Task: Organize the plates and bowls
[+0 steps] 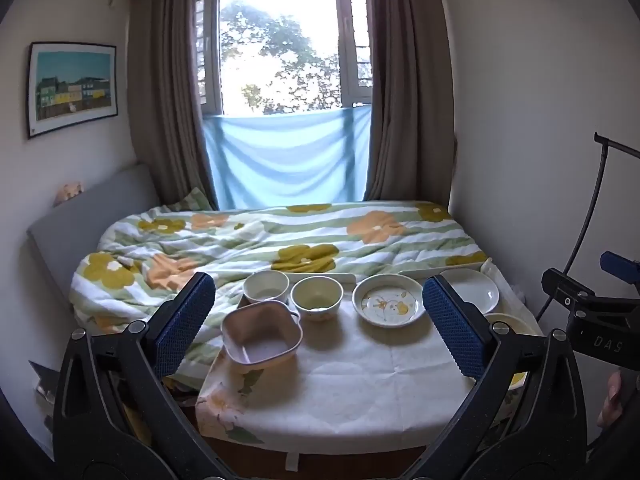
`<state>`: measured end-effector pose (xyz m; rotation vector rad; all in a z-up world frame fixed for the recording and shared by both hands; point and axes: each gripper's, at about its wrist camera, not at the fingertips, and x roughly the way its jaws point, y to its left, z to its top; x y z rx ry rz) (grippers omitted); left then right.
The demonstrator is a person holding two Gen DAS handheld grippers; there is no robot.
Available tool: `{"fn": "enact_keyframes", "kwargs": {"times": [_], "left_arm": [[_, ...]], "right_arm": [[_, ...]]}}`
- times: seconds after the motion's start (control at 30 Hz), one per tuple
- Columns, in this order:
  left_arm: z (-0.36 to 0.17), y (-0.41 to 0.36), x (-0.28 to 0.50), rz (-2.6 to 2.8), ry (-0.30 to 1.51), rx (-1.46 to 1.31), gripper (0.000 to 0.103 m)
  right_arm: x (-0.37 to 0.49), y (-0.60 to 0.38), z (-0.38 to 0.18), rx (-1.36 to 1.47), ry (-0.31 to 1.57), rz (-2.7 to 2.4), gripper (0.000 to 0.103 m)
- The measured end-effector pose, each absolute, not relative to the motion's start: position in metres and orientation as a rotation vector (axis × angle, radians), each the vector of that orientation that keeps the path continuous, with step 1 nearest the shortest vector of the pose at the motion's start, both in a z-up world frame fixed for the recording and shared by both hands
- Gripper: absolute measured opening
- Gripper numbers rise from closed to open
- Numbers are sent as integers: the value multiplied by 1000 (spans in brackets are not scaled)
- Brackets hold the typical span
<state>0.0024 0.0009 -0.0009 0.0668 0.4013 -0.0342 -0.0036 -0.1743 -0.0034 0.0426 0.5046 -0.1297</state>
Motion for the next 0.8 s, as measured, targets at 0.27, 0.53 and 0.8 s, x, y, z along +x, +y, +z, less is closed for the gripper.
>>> {"fn": "enact_keyframes", "kwargs": {"times": [0.27,0.53,0.8], "left_arm": [[12,14,-4,-22,385,48,103],[5,-10,7,1,413,67,103],[3,-10,7,0,425,68,103]], "right_arm": [[-4,-173,-3,34,509,-130,103],[4,-177,-14,29,527,-128,103],[3,-178,-12,29,538,-127,103]]}}
